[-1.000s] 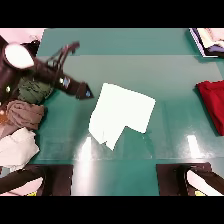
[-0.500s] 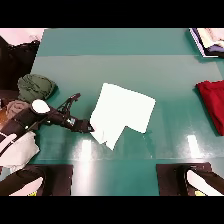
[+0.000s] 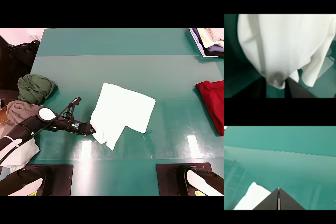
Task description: Fold the shirts.
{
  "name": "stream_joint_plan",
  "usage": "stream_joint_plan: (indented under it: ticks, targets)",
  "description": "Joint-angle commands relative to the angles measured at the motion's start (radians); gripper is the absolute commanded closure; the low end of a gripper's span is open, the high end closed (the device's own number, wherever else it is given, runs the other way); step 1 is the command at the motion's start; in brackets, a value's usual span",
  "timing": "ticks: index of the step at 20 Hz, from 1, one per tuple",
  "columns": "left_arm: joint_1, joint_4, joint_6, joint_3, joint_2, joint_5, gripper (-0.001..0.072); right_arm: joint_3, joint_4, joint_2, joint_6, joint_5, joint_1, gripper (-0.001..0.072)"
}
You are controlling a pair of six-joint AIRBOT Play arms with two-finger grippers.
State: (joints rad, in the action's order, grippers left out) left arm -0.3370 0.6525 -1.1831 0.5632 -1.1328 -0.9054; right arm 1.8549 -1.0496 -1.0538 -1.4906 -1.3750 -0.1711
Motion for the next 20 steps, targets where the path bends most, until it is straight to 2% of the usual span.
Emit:
stream_joint_plan:
  ticks: [1, 4, 8, 9, 10, 12, 13, 16, 20]
  targets:
    - [-0.042, -0.010, -0.023, -0.001, -0.008, 0.047, 0.0682, 0.001, 0.000, 0.000, 0.000, -0.014, 0.001, 0.0690]
    - [-0.003, 0.043, -0.023, 0.077, 0.001, -0.105, 0.0684, 0.000, 0.004, -0.020, -0.001, -0.057, 0.001, 0.0690]
    - [0.071, 0.350, -0.124, 0.317, 0.067, -0.290, 0.0683, 0.000, 0.011, -0.156, -0.001, -0.290, 0.003, 0.0688]
    - [0.087, 0.416, -0.136, 0.374, 0.076, -0.325, 0.0683, -0.006, 0.012, -0.194, 0.000, -0.303, 0.015, 0.0684]
    - [0.099, 0.469, -0.140, 0.430, 0.082, -0.367, 0.0683, -0.035, 0.011, -0.227, 0.003, -0.291, 0.035, 0.0588]
    - [0.107, 0.567, -0.154, 0.509, 0.090, -0.413, 0.0683, -0.125, 0.012, -0.283, 0.044, -0.263, 0.089, 0.0251]
    - [0.107, 0.602, -0.154, 0.537, 0.090, -0.425, 0.0682, -0.180, 0.012, -0.319, 0.046, -0.241, 0.125, 0.0222]
    - [0.107, 0.623, -0.153, 0.580, 0.090, -0.425, 0.0682, -0.311, 0.011, -0.434, 0.152, -0.120, 0.237, 0.0223]
    - [0.107, 0.623, -0.167, 0.581, 0.090, -0.422, 0.0682, -0.340, 0.012, -0.600, 0.199, 0.019, 0.342, 0.0223]
